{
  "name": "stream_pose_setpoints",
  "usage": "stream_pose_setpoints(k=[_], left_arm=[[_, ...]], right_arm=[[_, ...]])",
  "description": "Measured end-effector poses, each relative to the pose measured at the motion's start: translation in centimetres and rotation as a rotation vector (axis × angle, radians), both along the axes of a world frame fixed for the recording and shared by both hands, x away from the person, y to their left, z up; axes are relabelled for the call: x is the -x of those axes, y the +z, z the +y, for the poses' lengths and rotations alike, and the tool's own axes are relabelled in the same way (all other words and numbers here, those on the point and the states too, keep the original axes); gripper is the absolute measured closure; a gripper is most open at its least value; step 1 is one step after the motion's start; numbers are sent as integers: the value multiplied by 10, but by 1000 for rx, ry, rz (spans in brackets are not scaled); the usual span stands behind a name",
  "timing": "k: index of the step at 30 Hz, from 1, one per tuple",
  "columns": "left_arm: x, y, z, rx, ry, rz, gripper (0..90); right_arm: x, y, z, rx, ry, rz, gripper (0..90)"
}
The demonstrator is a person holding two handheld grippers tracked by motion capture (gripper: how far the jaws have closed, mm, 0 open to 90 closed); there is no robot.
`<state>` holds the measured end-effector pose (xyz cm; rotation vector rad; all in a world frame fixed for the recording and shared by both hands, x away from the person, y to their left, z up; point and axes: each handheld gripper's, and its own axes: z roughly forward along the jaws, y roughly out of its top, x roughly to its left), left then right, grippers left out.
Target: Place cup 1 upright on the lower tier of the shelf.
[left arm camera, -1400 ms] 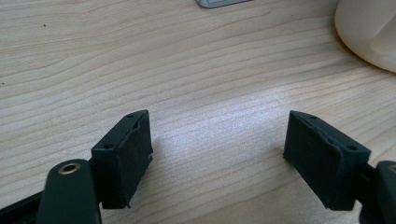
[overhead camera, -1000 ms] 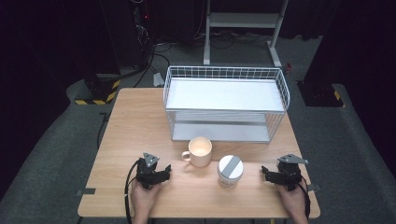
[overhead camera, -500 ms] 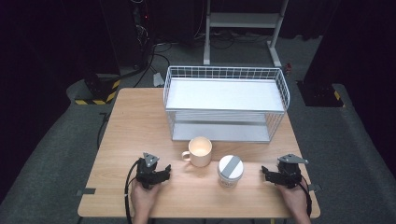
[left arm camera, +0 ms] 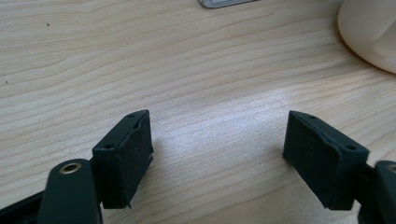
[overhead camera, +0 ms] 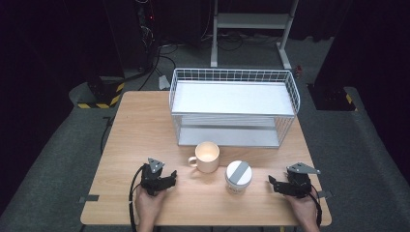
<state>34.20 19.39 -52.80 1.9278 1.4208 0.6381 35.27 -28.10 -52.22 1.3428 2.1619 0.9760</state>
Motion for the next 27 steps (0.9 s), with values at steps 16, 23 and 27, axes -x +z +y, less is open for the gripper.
stream_pose_setpoints(k=[16, 23, 27], left_arm=[[0, 0, 0, -4, 0, 1, 238], [0, 0, 0, -3, 0, 1, 238], [0, 0, 0, -4, 0, 1, 237]], right_arm=[[19, 6, 10, -32, 80, -35, 170], [27, 10, 13, -61, 117, -46, 162], [34, 13, 21, -73, 156, -46, 156]])
